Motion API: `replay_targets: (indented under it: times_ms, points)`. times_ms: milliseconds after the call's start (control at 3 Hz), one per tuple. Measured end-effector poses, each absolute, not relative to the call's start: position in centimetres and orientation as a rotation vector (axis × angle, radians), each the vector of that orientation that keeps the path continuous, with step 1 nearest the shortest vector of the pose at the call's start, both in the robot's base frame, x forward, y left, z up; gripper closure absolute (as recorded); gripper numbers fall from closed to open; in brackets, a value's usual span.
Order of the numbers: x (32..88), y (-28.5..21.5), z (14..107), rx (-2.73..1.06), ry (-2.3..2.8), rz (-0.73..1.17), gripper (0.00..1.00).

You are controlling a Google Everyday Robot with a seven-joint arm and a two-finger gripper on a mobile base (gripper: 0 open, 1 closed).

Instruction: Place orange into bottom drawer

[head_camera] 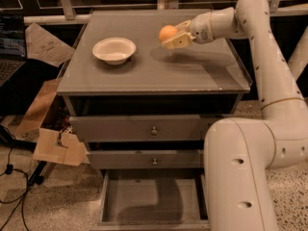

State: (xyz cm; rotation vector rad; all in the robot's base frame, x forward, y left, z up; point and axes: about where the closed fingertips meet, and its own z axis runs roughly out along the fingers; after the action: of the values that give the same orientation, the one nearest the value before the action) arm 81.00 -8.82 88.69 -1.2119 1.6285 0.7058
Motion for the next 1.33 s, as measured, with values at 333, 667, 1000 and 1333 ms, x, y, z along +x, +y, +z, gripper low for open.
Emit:
replay_targets:
  times_ms: [333, 667, 1000, 1333]
  points:
    - [78.5, -10.4, 91.1, -1.236, 1.608, 0.716, 1.00]
    - [74.8, -10.8, 92.9, -1.298, 1.577, 0.771, 1.00]
    - [70.1, -9.9, 93.4, -1.392, 1.524, 0.890, 1.00]
    - [67.1, -9.5, 93.6, -1.430, 1.464, 0.960, 1.00]
